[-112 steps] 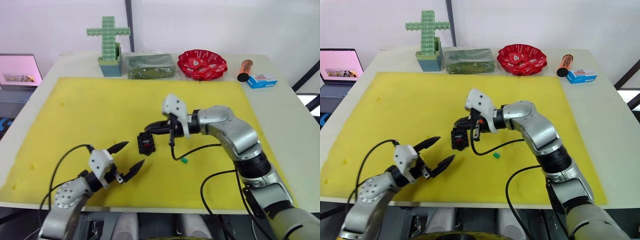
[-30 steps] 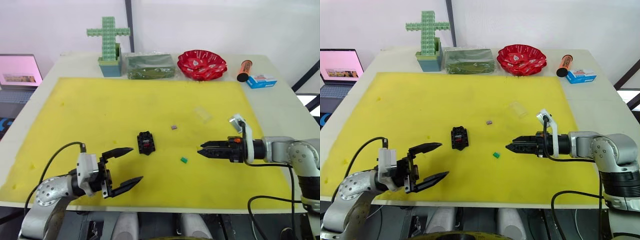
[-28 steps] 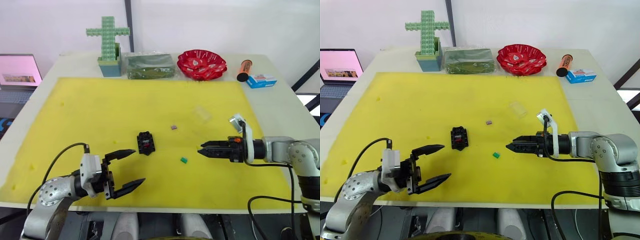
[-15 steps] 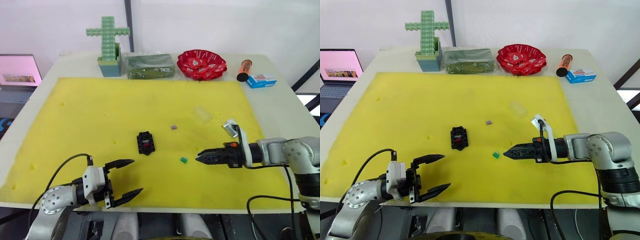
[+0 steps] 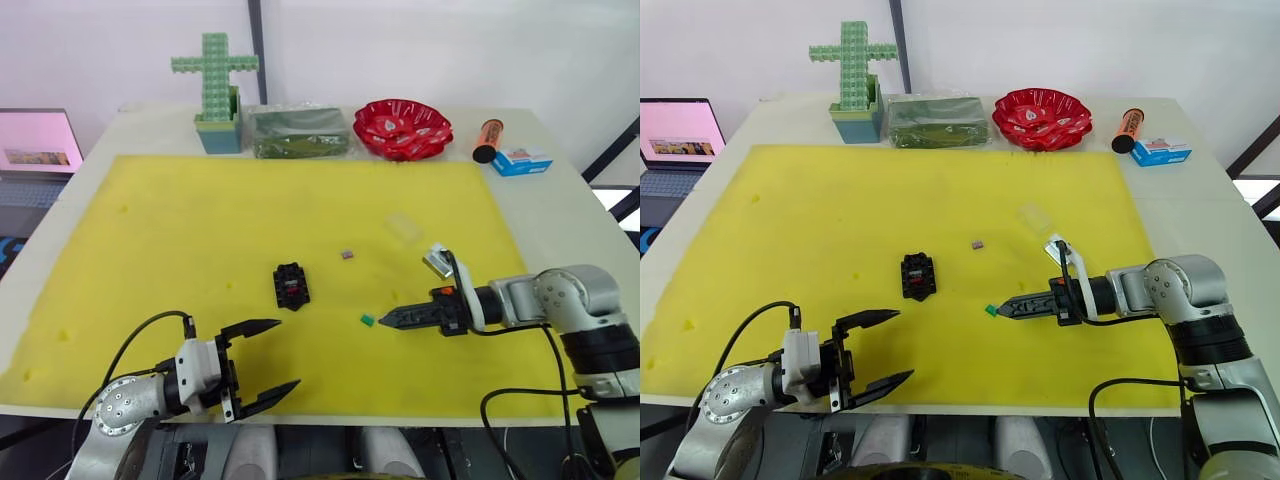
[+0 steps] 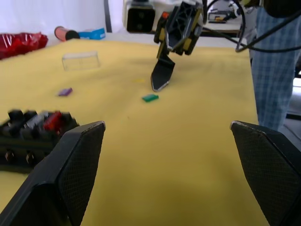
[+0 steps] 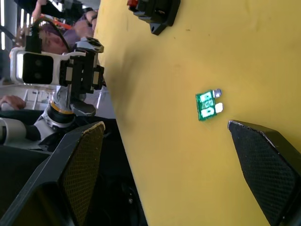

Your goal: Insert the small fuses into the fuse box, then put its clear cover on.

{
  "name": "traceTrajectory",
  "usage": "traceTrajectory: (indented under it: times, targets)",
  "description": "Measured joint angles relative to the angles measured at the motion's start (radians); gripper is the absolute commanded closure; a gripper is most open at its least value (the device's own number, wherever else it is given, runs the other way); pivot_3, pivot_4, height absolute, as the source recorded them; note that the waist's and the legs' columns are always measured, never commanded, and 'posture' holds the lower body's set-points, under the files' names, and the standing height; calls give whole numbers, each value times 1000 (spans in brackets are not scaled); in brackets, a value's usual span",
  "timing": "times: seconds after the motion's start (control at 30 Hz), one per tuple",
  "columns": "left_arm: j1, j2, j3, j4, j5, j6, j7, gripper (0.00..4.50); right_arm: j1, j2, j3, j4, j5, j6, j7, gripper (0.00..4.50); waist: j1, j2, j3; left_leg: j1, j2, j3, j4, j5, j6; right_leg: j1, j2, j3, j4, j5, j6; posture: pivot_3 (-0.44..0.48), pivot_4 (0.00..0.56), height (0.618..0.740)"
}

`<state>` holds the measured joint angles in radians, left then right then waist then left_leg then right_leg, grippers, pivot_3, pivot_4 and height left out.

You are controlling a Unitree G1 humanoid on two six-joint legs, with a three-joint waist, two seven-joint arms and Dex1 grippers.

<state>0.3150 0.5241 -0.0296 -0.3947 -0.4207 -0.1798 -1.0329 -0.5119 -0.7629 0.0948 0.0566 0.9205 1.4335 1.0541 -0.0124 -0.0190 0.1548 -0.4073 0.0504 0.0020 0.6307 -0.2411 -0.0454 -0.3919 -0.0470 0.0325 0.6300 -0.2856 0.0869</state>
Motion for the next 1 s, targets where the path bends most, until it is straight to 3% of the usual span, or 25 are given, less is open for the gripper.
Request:
traceTrajectory:
  times: [0.3,1.0]
  targets:
    - [-37,17,-21,-60,4,84,58,0,-28,31,21,39,-25,1,12,10,0,0,0,0,0,0,0,0,0,0,0,0,0,0,0,0,150,740]
    - [-24,22,-36,-78,5,98,67,0,-127,48,120,144,-86,22,83,10,-4,0,-1,1,0,-1,0,0,0,0,1,0,0,0,0,0,150,740]
